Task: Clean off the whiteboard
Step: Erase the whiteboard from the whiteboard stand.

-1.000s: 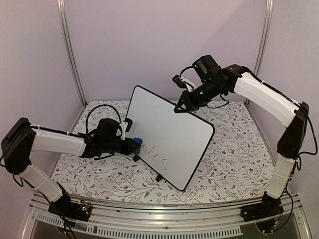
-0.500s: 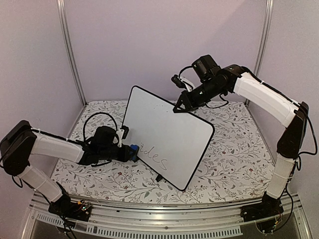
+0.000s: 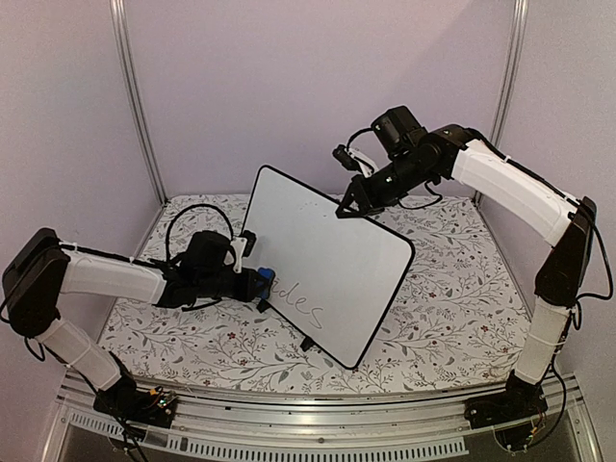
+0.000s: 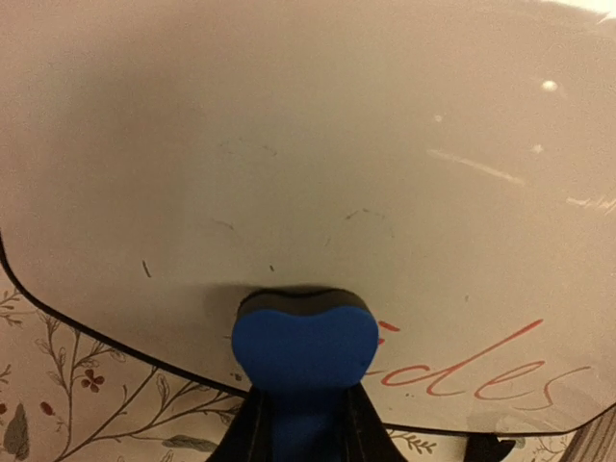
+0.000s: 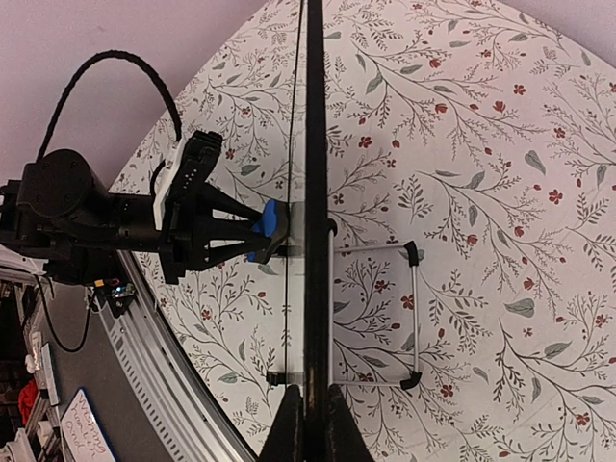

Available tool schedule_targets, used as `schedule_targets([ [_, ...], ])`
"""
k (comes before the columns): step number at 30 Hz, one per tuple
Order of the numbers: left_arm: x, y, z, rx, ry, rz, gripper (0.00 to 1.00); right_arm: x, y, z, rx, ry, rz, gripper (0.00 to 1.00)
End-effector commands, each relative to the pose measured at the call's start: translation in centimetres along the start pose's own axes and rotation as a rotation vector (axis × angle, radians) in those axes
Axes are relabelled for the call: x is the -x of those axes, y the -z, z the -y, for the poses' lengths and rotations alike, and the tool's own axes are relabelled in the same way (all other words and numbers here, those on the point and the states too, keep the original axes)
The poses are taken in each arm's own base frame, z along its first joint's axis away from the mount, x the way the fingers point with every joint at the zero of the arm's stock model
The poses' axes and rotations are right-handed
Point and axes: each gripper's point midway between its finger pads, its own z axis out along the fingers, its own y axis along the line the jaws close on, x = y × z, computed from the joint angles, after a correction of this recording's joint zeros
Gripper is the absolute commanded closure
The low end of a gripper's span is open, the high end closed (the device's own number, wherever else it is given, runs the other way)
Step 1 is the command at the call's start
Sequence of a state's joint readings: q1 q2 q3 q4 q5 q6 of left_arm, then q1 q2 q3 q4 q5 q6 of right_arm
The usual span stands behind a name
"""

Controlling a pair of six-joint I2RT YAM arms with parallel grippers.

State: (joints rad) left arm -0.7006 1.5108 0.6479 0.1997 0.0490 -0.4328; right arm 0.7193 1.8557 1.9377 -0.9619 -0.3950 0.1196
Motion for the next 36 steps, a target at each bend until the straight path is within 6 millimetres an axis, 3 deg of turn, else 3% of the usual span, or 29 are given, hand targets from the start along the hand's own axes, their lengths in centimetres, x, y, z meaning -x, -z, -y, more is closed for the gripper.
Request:
schedule_targets([
  [1, 3.6, -0.3, 1.9, -0.026, -0.055, 0.082, 1.00, -4.9, -3.1, -0.3, 0.017, 0.042, -0.194, 1.00],
  [5, 3.2, -0.3, 2.0, -0.038, -0.047, 0.072, 1.00, -4.9, -3.0, -0.4, 0.018, 0.041, -0.193, 1.00],
  [14, -2.5, -0.3, 0.8, -0.029, -0.005, -0.026, 1.00, -4.7, -2.6, -0.5, 0.014, 0.045, -0.183, 1.00],
  [21, -4.7, -0.6, 0.6, -0.030, 0.016, -0.061, 1.00, -5.0, -2.9, -0.4, 0.016, 0.042, -0.193, 1.00],
  [25, -3.8, -0.8, 1.0, -0.039, 0.016, -0.042, 1.00, -5.1, -2.8, -0.4, 0.016, 0.044, -0.192, 1.00],
  [32, 1.4, -0.3, 2.8, -0.050, -0.044, 0.060, 1.00, -5.1, -3.0, -0.3, 0.017, 0.043, -0.196, 1.00],
  [36, 3.2, 0.0, 3.2, -0.047, -0.064, 0.093, 1.00, -5.1, -3.0, -0.3, 0.017, 0.043, -0.195, 1.00],
])
